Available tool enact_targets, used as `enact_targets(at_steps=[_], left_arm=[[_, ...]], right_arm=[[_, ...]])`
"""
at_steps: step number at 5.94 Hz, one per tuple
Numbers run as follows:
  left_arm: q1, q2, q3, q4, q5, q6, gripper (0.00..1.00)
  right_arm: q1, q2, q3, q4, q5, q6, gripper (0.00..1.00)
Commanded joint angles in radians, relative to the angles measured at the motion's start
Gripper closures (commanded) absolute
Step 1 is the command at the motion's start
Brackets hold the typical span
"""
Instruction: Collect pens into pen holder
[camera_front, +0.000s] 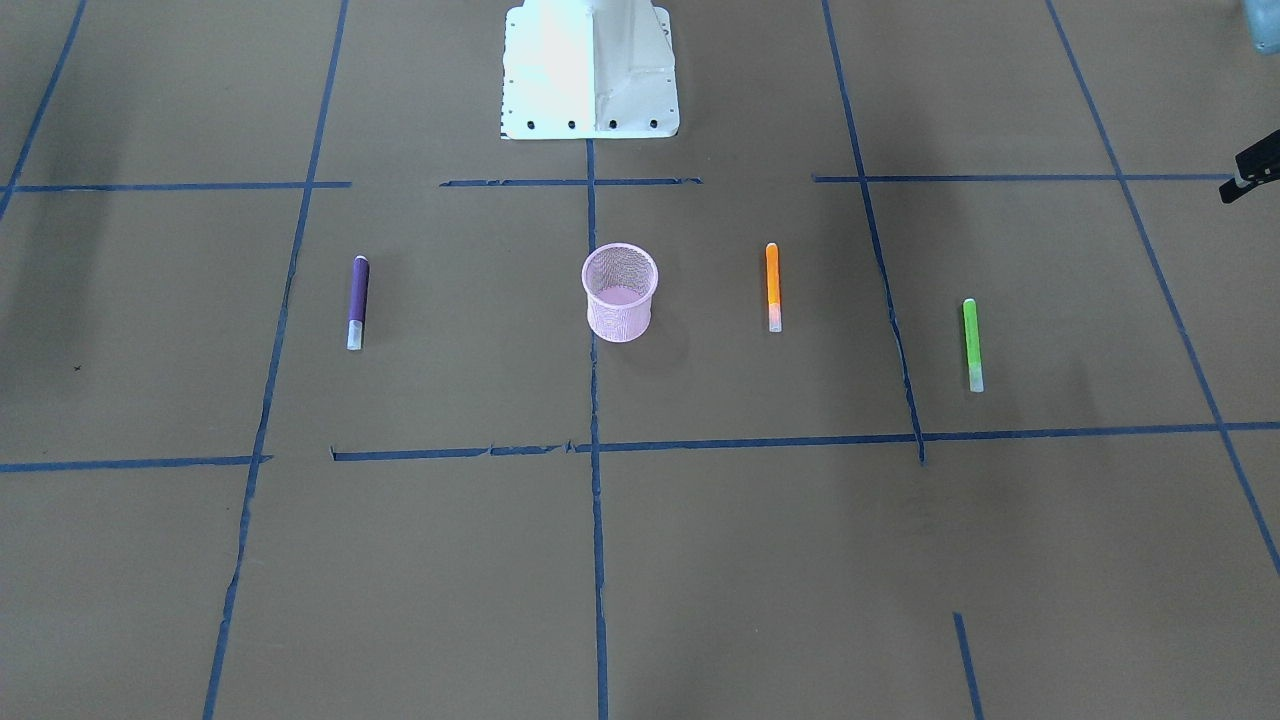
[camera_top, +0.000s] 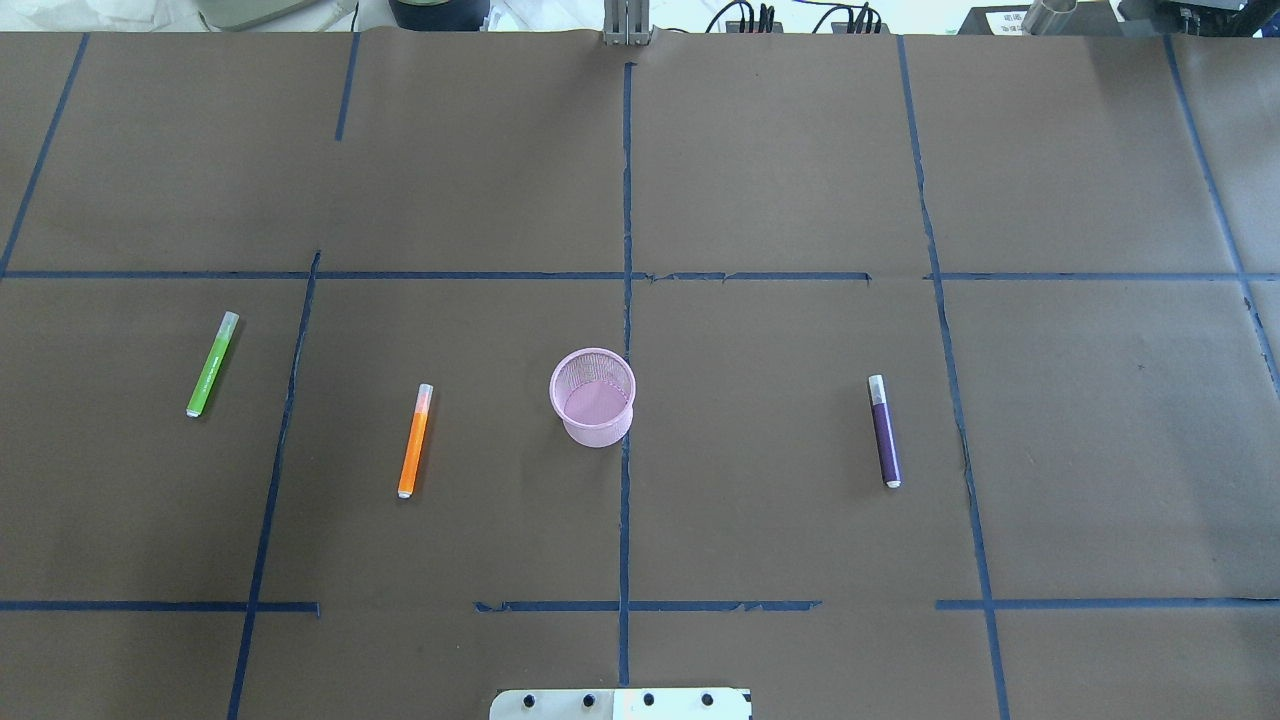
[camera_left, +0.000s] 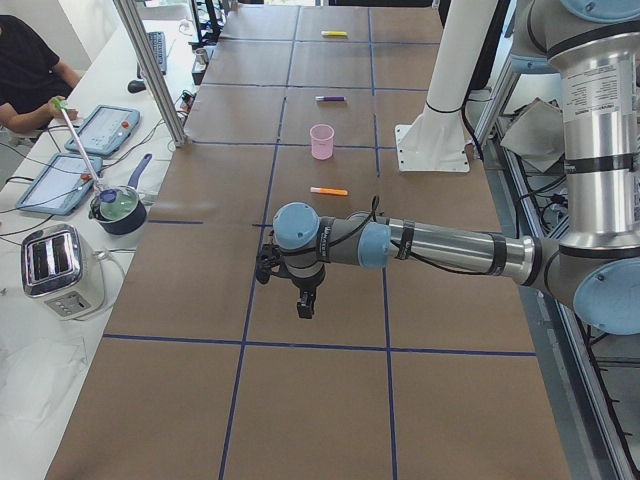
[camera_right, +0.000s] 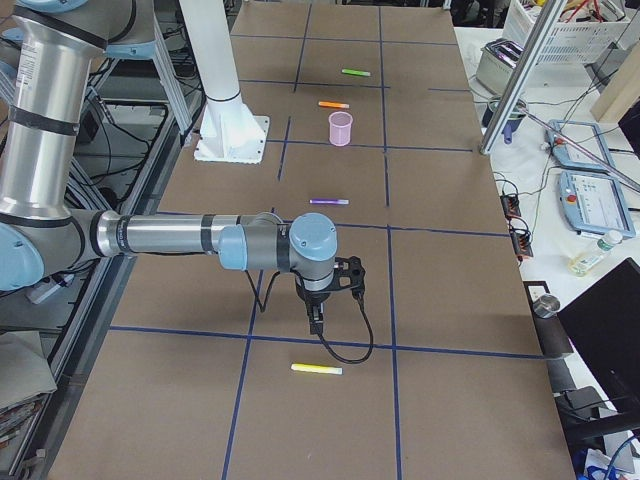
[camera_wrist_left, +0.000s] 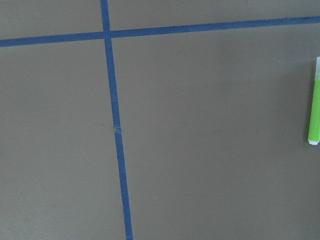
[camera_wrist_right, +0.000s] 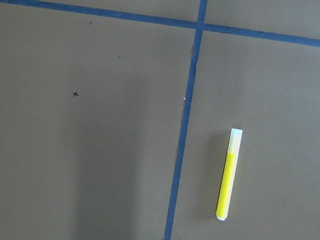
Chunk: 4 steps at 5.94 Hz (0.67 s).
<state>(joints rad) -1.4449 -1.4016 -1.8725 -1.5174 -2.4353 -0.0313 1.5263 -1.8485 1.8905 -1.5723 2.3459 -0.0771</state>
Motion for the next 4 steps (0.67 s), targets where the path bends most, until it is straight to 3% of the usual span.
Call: enact_targets(at_steps=[1, 3, 4], left_arm=[[0.004, -0.026, -0.013, -0.007, -0.014, -0.007, 0.0], [0.027, -0.016, -0.013, -0.139, -0.031, 0.005, 0.0], [0.144, -0.023, -0.011, -0.185, -0.062, -0.069, 0.0]], right_arm=[[0.0, -0.003, 0.001, 0.0, 0.01, -0.001, 0.0], [0.0, -0.017, 0.002, 0.0, 0.076, 0.0, 0.0], [0.0, -0.04, 0.012, 0.0, 0.085, 0.002, 0.0]])
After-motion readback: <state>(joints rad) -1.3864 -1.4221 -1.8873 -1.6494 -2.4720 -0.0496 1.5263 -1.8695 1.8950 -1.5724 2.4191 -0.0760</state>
